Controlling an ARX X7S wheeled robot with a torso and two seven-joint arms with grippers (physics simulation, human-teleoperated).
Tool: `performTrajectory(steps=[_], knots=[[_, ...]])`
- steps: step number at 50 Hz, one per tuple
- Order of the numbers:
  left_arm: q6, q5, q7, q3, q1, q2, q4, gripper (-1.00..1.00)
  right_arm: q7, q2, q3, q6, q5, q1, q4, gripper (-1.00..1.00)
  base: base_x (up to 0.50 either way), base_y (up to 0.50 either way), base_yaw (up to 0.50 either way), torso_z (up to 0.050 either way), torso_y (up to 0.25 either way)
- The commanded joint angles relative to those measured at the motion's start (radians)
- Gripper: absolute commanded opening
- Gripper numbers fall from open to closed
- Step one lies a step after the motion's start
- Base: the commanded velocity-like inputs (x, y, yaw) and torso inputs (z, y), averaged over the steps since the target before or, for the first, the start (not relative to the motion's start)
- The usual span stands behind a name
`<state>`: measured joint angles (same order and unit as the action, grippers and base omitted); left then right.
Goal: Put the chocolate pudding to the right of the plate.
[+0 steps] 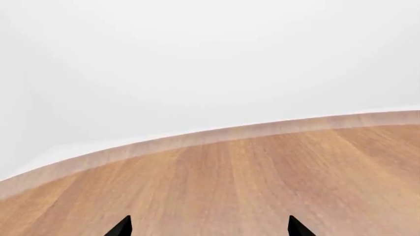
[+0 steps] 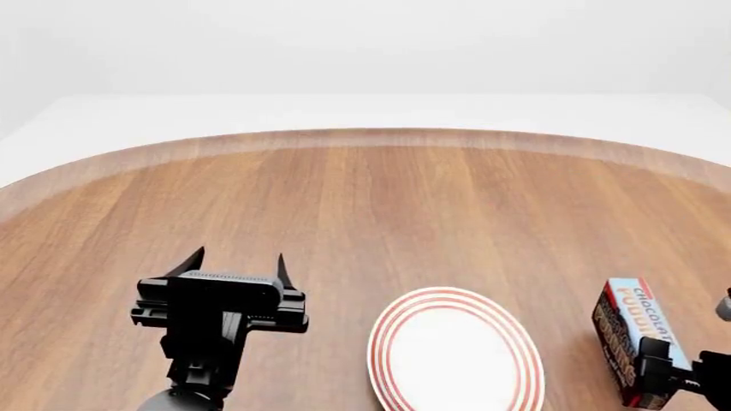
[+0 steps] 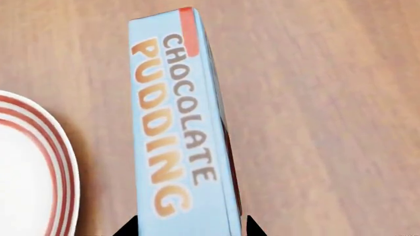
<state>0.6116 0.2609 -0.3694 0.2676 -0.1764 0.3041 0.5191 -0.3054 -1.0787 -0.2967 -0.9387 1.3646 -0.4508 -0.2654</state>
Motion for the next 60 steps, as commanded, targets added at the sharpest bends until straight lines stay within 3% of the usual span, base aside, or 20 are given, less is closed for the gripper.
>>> performTrajectory(steps=[1, 3, 4, 18, 28, 34, 37, 42, 47, 60], knots=[[0.001, 0.004, -0.004, 0.002, -0.001, 0.003, 0.002, 1.0, 0.016, 0.005, -0.003, 0.003, -0.022, -0.005, -0.006, -1.0, 0.0, 0.0, 0.0, 0.0, 0.0], [-0.001, 0.004, -0.004, 0.003, 0.0, 0.004, 0.001, 1.0, 0.006, 0.004, 0.007, 0.012, -0.019, -0.008, -0.007, -1.0, 0.0, 0.0, 0.0, 0.0, 0.0], [-0.001, 0.004, -0.005, 0.003, 0.0, 0.004, 0.0, 1.0, -0.005, 0.001, 0.012, 0.019, -0.022, -0.006, -0.003, 1.0, 0.0, 0.0, 0.0, 0.0, 0.0], [-0.002, 0.01, -0.009, 0.003, -0.003, 0.005, -0.001, 1.0, -0.024, -0.031, 0.068, 0.044, 0.018, -0.011, 0.07, 1.0, 0.0, 0.0, 0.0, 0.0, 0.0], [0.002, 0.014, -0.012, 0.006, -0.006, 0.007, 0.001, 1.0, -0.091, -0.152, 0.19, 0.015, 0.161, -0.046, 0.242, 1.0, 0.0, 0.0, 0.0, 0.0, 0.0], [0.001, 0.017, -0.014, 0.003, -0.006, 0.009, 0.004, 1.0, -0.107, -0.17, 0.212, 0.006, 0.193, -0.064, 0.3, 1.0, 0.0, 0.0, 0.0, 0.0, 0.0], [0.005, 0.021, -0.016, 0.0, -0.007, 0.011, 0.008, 1.0, -0.101, -0.17, 0.234, 0.027, 0.2, -0.044, 0.33, 1.0, 0.0, 0.0, 0.0, 0.0, 0.0], [0.006, 0.021, -0.019, 0.002, -0.01, 0.011, 0.009, 1.0, -0.128, -0.185, 0.419, 0.128, 0.256, 0.129, 0.454, 1.0, 0.0, 0.0, 0.0, 0.0, 0.0], [0.019, 0.027, -0.023, -0.001, -0.016, 0.013, 0.024, 1.0, -0.261, -0.141, 0.59, 0.206, 0.092, 0.313, 0.695, 1.0, 0.0, 0.0, 0.0, 0.0, 0.0], [0.026, 0.027, -0.03, 0.002, -0.02, 0.019, 0.036, 1.0, -0.295, 0.003, 0.667, 0.309, 0.03, 0.383, 0.994, 1.0, 0.0, 0.0, 0.0, 0.0, 0.0]])
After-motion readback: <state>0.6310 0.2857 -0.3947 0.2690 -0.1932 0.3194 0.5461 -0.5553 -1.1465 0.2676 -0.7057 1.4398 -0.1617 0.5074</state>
